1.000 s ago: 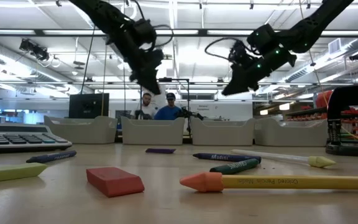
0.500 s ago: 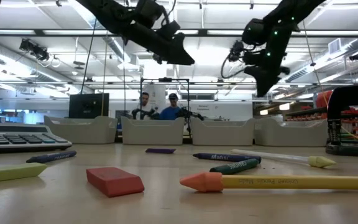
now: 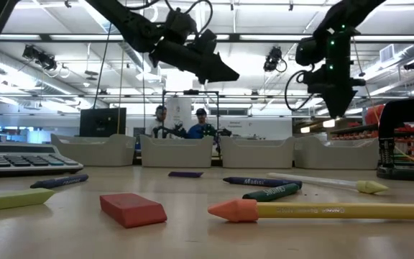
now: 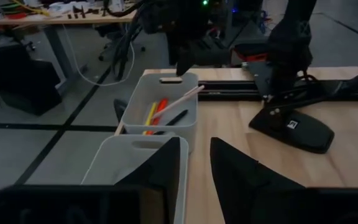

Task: Sort crayons/erasers/pens/pencils in bins
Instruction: Adjust the pink pen in the gray bin

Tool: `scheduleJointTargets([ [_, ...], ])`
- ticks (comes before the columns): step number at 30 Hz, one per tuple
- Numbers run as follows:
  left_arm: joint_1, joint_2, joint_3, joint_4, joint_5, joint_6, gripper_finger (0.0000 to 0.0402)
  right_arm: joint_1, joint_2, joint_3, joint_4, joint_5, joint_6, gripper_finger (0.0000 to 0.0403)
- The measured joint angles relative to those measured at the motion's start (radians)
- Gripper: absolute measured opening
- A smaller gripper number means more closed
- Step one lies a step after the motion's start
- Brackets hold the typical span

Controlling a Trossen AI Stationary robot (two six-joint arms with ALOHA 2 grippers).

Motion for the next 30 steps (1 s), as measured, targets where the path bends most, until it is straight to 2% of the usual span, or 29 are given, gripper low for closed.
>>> scheduleJointTargets([
  [7, -0.006, 0.0, 0.0, 0.0, 0.024, 0.013, 0.0081, -0.027, 0.048, -0.002, -0.028, -0.079, 0.026, 0.0166],
  [12, -0.006, 0.0, 0.0, -0.007, 0.027, 0.018, 0.0075, -0.022, 0.158, -0.002, -0.034, -0.078, 0.064, 0.0166],
  [17, -0.005, 0.0, 0.0, -0.037, 0.034, 0.018, 0.0077, -0.032, 0.255, -0.002, -0.034, -0.018, 0.067, 0.0165],
  [30, -0.003, 0.0, 0.001, -0.114, 0.036, 0.066, 0.0071, -0.054, 0.337, 0.0, -0.039, -0.014, 0.073, 0.0165],
])
